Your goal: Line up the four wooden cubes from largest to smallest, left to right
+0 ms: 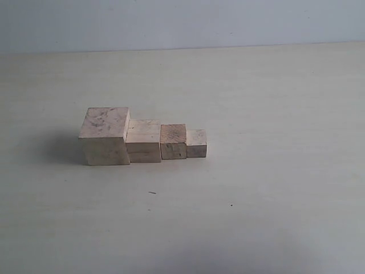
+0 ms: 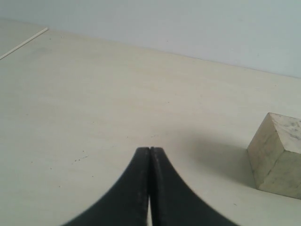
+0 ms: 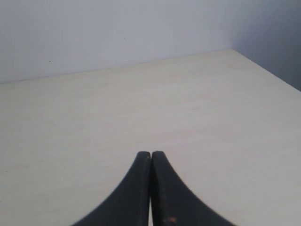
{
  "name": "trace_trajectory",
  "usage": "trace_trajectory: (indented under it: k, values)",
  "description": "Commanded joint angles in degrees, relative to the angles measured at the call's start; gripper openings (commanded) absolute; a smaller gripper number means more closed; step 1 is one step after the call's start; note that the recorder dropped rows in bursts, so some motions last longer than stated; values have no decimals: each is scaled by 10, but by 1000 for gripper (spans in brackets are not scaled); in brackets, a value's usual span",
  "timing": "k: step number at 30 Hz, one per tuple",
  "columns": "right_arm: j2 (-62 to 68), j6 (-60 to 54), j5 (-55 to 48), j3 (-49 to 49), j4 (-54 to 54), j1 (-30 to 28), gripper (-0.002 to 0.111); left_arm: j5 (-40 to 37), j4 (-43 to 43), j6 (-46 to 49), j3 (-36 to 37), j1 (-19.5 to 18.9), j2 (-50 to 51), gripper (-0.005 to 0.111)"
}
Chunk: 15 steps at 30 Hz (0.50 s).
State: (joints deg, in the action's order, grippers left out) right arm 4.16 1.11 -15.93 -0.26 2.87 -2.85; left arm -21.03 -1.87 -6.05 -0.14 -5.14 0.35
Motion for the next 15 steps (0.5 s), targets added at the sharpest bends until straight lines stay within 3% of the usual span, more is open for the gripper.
trace_trajectory:
  k: [1, 15]
  values:
    - [-4, -26, 4, 3, -3, -1, 0, 3, -5, -1, 1, 1, -3, 0]
    - [-4, -36, 2, 3, -3, -1, 0, 3, -5, -1, 1, 1, -3, 0]
